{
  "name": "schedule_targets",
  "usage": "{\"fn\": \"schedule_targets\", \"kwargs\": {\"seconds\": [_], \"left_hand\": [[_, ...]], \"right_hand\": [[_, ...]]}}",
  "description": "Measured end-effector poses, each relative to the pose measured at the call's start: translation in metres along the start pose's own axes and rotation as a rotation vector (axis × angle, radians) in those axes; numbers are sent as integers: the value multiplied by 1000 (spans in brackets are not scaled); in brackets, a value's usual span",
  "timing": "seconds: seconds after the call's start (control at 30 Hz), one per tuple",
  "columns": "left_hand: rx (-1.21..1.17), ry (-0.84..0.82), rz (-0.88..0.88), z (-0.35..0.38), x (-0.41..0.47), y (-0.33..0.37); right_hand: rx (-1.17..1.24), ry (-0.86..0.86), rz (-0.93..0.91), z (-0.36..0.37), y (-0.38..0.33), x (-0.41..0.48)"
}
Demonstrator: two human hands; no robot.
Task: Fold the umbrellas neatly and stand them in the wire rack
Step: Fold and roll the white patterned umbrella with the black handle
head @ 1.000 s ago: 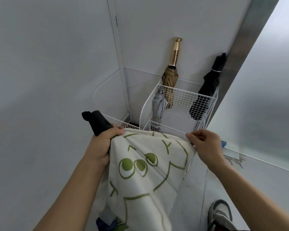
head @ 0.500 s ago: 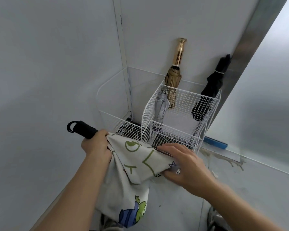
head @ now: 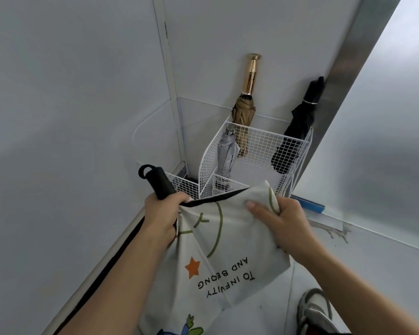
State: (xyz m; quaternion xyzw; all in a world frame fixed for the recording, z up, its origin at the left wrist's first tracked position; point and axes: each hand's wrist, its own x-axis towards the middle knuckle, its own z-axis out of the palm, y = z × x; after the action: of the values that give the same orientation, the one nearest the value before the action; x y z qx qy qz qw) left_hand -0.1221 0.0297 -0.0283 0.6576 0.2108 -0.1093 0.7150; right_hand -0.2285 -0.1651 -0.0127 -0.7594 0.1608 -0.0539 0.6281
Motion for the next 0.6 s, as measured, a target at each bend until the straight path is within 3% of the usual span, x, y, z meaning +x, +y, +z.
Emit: {"fn": "schedule_targets", "kwargs": {"seconds": [0.17, 0.37, 0.5, 0.6], "left_hand": [[-20, -218, 24, 4, -18, 9], [-284, -482, -112, 11, -37, 17], [-175, -360, -86, 11, -39, 15], [-72, -87, -45, 4, -22, 10]], "right_hand": [[-100, 288, -27, -11, 12, 20], [-266, 318, -29, -13, 28, 36], [-544, 284, 63, -8, 39, 36], [-682, 342, -93, -3, 31, 27]]}}
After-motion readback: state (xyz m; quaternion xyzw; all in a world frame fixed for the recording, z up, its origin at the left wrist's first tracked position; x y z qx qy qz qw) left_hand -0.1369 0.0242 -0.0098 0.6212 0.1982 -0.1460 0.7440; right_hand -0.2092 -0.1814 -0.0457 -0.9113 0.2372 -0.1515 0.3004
